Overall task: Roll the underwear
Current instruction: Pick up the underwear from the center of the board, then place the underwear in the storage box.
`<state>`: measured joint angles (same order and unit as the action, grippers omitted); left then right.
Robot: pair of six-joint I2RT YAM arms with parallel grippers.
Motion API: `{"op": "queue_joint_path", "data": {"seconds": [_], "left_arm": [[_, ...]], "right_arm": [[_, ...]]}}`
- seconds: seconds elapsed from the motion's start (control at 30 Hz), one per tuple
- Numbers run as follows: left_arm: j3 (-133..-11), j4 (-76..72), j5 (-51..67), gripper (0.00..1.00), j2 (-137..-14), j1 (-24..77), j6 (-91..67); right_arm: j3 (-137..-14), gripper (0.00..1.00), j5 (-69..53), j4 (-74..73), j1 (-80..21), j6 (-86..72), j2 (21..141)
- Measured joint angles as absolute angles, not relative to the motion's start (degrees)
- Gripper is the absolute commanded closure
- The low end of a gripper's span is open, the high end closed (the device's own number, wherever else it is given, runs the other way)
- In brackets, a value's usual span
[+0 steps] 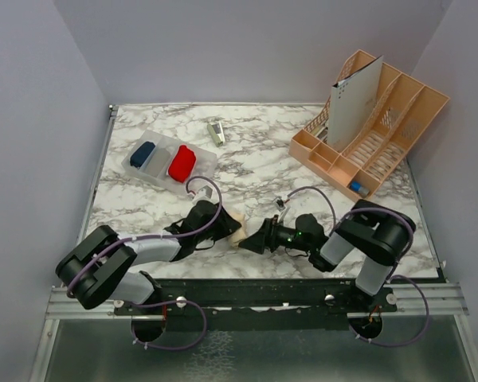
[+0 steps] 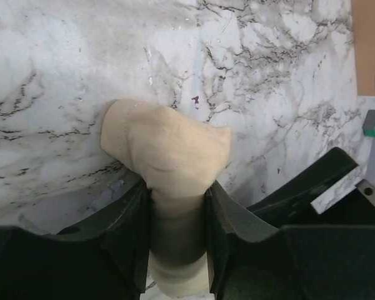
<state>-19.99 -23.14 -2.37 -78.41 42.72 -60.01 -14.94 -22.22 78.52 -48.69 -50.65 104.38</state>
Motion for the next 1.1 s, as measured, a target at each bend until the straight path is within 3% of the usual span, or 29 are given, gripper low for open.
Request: {"op": "queue_joint_path", "data": {"seconds": [0.33,0.57,0.8,0.97,1.1], "left_arm": [[-25.08,-9.06,4.58,1.0,-71.64,34.39,-49.15],[-41.43,4.01,11.84,1.0,-71.68,28.34,-38.44],[-63.61,16.49,20.73,1.0,-80.58,14.35,-23.03],[-70.06,20.93,31.27,1.0,-90.35,5.19,-16.62],[-73.73,23.2,38.83,1.0,-98.94,4.36,-14.13]], "right_arm": [[-16.05,0.16,-15.88,47.55,-48.71,-35.83,80.9],[-17.98,0.16,-8.34,31.44,-48.69,-28.56,69.41],[-18.13,0.16,-5.39,23.81,-48.69,-25.76,63.29],[-18.13,0.16,-4.75,21.78,-48.71,-25.32,61.14],[-17.78,0.16,-4.21,21.1,-48.71,-25.36,60.16]]}}
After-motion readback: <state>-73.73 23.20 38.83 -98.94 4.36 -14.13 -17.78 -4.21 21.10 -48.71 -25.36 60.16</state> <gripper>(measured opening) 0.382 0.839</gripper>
